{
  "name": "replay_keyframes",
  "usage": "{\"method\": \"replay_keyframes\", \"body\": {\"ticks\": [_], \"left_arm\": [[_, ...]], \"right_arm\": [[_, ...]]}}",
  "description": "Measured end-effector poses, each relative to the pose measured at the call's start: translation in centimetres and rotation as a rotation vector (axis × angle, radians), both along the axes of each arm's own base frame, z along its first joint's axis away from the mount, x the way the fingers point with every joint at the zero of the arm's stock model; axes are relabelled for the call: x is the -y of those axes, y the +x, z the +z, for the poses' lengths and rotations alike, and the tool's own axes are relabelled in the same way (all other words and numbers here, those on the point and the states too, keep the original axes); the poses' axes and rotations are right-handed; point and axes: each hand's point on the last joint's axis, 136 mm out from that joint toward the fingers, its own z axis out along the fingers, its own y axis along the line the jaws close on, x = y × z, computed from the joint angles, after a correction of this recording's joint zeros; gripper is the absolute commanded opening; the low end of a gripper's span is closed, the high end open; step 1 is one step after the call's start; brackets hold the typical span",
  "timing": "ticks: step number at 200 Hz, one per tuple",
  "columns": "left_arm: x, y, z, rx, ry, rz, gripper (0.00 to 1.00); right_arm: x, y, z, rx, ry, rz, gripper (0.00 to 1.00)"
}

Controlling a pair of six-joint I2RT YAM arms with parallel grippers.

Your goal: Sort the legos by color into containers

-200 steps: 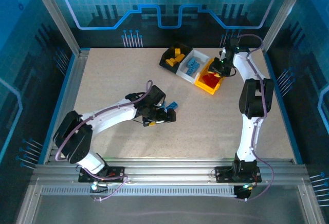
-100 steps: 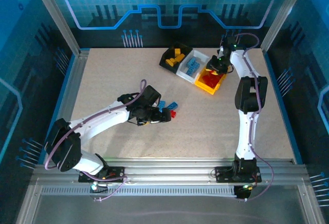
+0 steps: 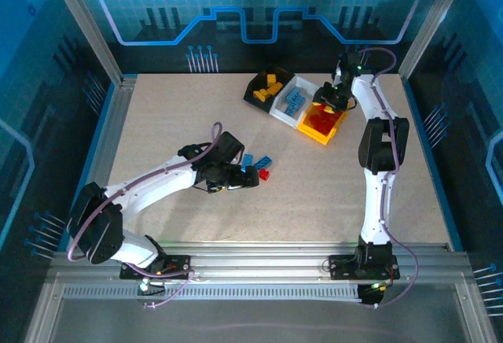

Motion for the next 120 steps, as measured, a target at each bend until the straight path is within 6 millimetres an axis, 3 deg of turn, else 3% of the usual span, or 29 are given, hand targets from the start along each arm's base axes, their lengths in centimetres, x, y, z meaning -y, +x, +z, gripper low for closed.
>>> {"method": "replay_keyframes", "body": {"ticks": [40, 76, 96, 120], "left_arm": [[0.0, 0.0, 0.0, 0.001, 0.0, 0.0, 0.99], [-0.3, 0.3, 0.0, 0.001, 0.0, 0.011, 0.99], [-1.0, 0.9, -0.1, 0.006, -0.005, 0.04, 0.99], [-2.9, 2.0, -0.1, 0.012, -0.023, 0.108, 0.99]], "right_arm": [[0.0, -0.7, -1.1, -0.034, 0.0, -0.002, 0.54], [-0.9, -2.0, -0.6, -0.038, -0.002, 0.024, 0.54], [-2.7, -3.7, 0.7, -0.021, -0.006, 0.074, 0.56], [-6.7, -6.7, 2.4, 0.017, -0.014, 0.196, 0.59]]}}
